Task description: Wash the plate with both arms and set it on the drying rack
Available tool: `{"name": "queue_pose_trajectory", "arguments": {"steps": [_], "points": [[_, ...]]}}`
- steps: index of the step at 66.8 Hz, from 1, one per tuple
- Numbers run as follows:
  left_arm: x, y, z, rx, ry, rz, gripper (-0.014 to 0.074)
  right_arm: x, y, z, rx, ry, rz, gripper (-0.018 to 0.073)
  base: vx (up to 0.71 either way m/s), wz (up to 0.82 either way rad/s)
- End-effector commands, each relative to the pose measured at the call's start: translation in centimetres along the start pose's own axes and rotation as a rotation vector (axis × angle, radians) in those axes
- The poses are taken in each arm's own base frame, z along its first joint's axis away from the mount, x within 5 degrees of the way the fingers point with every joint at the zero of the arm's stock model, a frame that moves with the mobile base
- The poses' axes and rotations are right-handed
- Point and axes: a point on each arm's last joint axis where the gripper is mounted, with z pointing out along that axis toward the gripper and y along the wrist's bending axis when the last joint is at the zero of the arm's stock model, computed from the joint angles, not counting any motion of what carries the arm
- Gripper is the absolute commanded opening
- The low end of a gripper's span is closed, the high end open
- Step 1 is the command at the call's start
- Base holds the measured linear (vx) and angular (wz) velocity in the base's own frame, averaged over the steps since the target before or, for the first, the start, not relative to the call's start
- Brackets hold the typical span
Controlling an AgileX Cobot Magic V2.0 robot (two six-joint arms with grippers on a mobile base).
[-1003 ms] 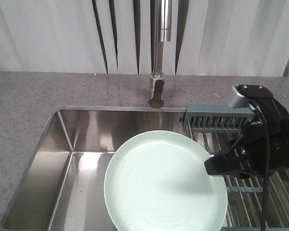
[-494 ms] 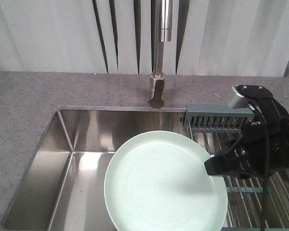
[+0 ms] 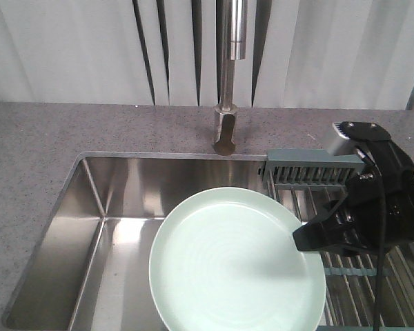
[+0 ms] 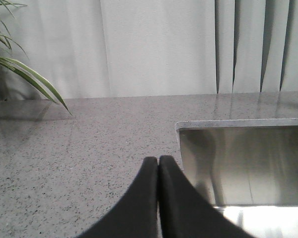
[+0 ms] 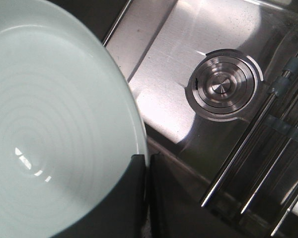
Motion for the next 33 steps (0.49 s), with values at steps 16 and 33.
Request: {"name": "queue_pose_trajectory", "arguments": {"steps": [16,33], "points": [[-6.5,-0.1,-1.6,0.024,-0.272,-0.102,-0.0006,-0.7,0.8,-1.1,-0.022,-0.075,-0.012,-0.0004,0.0,0.0],[-13.8,0.0,-2.1,0.014,-0.144,-0.093,-0.0006,-0.7,0.8,-1.1,-0.022,-0.075,-0.012,-0.0004,0.0,0.0]]}}
